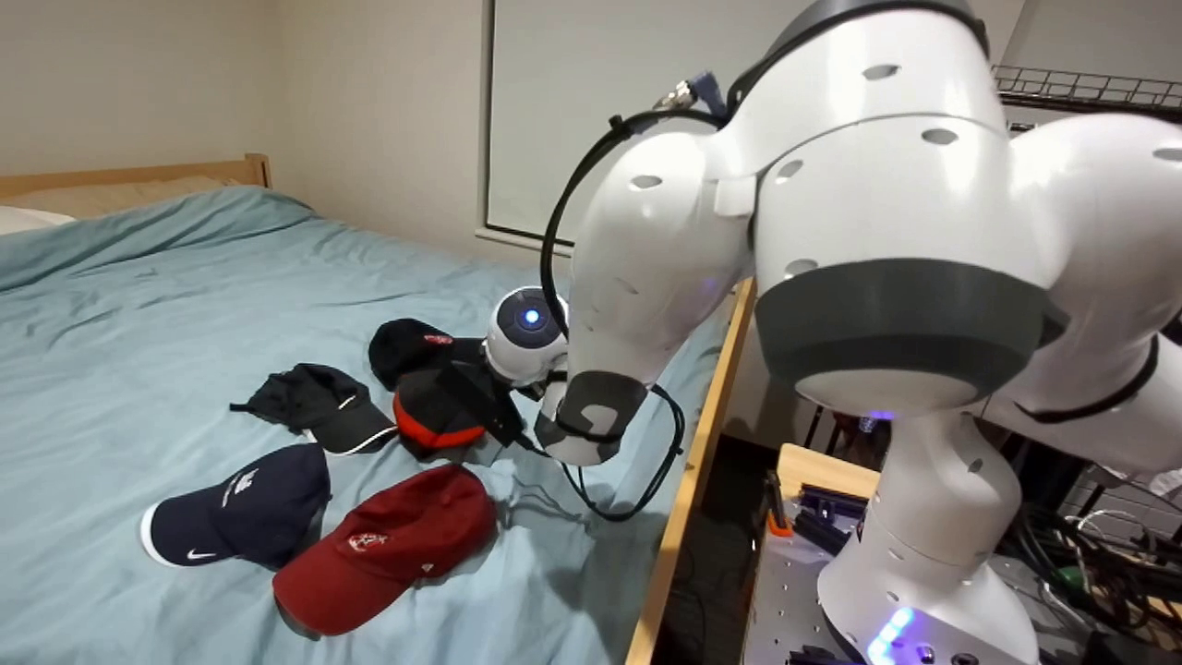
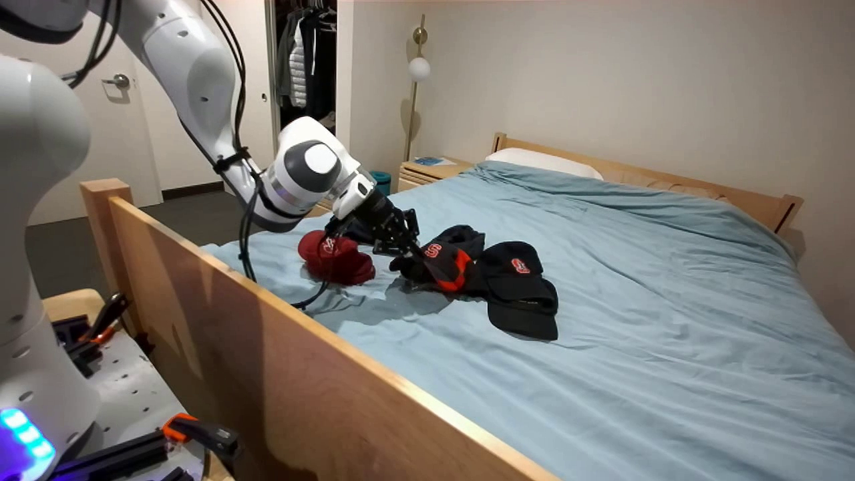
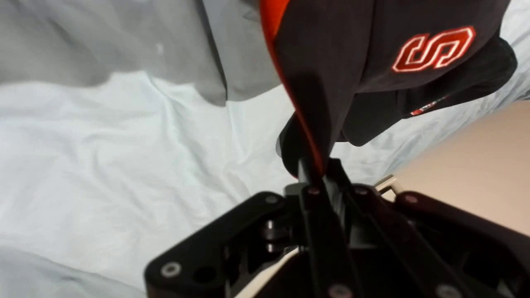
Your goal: Put the black and red cap on the black cap to the far right
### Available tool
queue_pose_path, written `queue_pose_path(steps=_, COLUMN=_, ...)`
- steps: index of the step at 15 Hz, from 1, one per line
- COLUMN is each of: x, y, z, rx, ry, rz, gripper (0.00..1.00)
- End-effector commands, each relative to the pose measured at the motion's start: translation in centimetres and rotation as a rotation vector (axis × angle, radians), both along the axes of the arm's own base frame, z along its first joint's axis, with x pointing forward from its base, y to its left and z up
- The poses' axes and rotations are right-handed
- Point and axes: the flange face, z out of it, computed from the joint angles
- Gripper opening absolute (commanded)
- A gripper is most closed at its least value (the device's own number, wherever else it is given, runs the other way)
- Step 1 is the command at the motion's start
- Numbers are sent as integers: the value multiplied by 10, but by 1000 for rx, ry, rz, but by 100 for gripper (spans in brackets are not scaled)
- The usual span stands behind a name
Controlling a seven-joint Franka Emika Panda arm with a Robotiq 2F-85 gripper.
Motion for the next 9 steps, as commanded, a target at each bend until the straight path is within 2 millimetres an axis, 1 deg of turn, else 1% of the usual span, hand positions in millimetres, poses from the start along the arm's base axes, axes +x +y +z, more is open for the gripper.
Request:
queue_pose_path(steps=1, x=-6, y=-19, z=28, rx=-75, ry=-26, rz=73, gripper=6)
queue_pose_path(steps=3, x=-1, y=-27, z=53, rx=-137, ry=-23, rz=120, gripper=5)
queue_pose_path(steps=5, x=6, y=-33, z=85, rx=-223, ry=-7, rz=193, gripper=5)
queue_pose_path(steps=9, x=27, y=-49, z=144, rx=-391, ry=63, rz=310, gripper=5)
